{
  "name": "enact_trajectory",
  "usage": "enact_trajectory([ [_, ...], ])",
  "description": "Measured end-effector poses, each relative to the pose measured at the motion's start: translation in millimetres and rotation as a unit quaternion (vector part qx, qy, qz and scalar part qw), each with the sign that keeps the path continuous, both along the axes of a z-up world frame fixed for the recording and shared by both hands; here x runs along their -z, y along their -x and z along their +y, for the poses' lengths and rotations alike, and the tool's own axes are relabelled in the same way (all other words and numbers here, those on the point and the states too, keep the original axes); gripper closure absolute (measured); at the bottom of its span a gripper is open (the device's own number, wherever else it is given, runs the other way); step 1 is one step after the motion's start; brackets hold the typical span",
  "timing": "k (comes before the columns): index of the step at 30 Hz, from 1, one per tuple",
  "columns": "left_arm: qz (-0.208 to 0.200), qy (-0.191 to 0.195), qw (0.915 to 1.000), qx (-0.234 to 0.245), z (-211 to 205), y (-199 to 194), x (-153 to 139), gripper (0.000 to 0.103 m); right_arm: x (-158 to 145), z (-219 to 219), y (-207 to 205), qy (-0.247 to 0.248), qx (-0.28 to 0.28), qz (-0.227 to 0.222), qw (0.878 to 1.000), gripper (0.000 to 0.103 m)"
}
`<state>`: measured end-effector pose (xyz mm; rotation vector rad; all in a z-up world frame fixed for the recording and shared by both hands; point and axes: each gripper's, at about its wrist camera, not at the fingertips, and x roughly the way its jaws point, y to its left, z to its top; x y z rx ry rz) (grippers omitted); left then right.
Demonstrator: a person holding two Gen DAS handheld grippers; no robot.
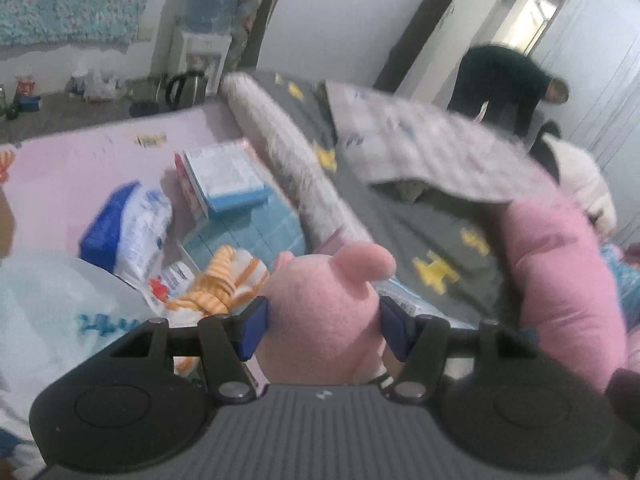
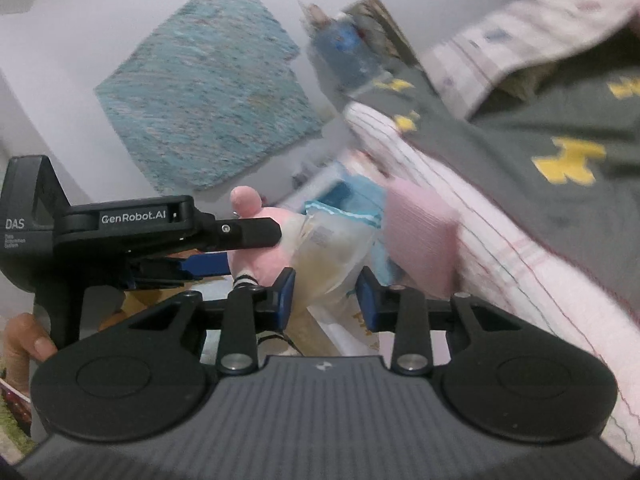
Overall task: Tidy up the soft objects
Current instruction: 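Carry the pink plush with left tool while right tool carries the clear bag to box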
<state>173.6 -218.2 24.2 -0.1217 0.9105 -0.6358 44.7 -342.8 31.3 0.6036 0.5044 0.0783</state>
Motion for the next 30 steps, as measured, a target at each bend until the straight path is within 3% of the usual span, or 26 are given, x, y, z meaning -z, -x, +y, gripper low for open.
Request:
enact_trajectory([
  [7,-0.062,0.04,0.9949,-0.069,87.5,25.7,-61.8,0.042,-56.9,53.8,-28.6,0.001,-0.097,-0.054,0.994,0.071],
  [13,-0.098,0.03,0.9787,-0.178,182.0,26.8,-88.1,0.042,-81.8,138.4,-99.0,-0.021,-0.214,-0.042,0.976,0.071],
  [21,-0.056,-0.009,0.9524,-0.3,291.1,-22.0,-58.6,0.042,-66.8,252.7,-207.2,-0.04,-0.298,0.063,0.952,0.072],
  [30,-0.023,-0.085,0.9407,-0.328,356.7,-92.7,-13.6,0.042,-44.1,349.7,-284.6,0.014,-0.298,0.135,0.945,0.072],
])
